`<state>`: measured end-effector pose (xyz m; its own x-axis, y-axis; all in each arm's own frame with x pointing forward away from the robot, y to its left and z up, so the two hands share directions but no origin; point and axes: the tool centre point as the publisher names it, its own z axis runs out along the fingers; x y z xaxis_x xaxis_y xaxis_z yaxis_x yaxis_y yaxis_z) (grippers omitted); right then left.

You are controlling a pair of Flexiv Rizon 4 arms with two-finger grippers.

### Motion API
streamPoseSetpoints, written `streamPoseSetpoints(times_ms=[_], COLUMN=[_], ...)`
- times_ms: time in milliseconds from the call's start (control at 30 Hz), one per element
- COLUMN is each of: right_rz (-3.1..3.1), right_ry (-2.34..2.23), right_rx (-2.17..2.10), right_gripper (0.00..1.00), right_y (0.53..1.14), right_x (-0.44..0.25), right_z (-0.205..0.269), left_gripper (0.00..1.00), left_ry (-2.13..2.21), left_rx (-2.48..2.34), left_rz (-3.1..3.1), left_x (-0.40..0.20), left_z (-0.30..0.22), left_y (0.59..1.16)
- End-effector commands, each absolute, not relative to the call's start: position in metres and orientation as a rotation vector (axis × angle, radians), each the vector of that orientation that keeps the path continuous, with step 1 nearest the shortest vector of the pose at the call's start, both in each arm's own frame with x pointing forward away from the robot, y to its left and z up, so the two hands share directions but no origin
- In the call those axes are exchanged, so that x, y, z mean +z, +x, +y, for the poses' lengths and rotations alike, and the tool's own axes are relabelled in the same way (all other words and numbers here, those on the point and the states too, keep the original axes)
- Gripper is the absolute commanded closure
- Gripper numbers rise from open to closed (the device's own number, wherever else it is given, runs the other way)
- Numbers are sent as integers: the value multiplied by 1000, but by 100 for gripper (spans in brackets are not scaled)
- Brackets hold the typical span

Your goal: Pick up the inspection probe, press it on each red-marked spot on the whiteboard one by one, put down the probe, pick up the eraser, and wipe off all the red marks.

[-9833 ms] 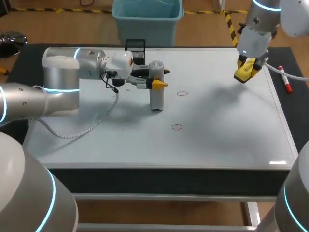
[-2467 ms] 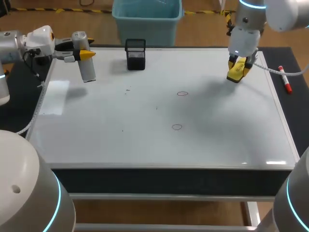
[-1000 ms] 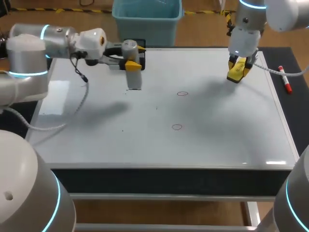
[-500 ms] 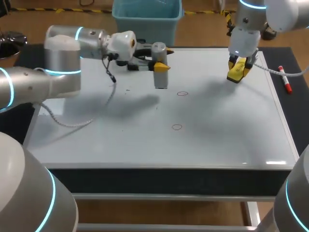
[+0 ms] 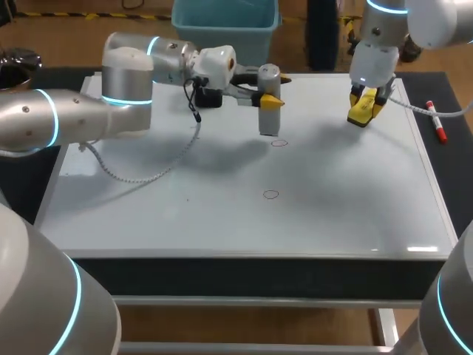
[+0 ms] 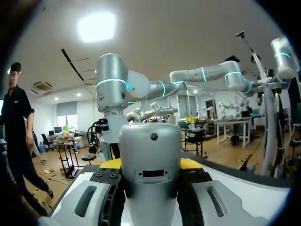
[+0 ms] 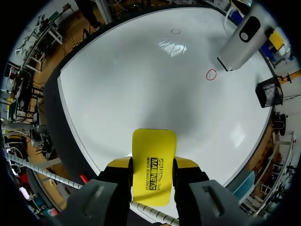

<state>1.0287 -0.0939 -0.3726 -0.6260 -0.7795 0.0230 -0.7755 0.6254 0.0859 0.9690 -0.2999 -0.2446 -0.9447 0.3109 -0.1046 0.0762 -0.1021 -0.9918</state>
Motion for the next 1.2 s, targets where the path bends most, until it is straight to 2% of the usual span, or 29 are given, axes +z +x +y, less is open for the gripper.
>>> streamPoseSetpoints(times_ms=[33, 1200], right_rz=[-2776, -2776], right_ry=[1333, 1333], right_rx=[-99, -99], right_gripper=[100, 100], right_y=[1029, 1029], right_x=[-372, -372], right_z=[-94, -94], left_gripper=[100, 100], left_ry=[-470, -460], left_rx=[2156, 2104], left_rz=[-1946, -1912], left_x=[-254, -281], left_z=[-311, -329], left_y=[971, 973])
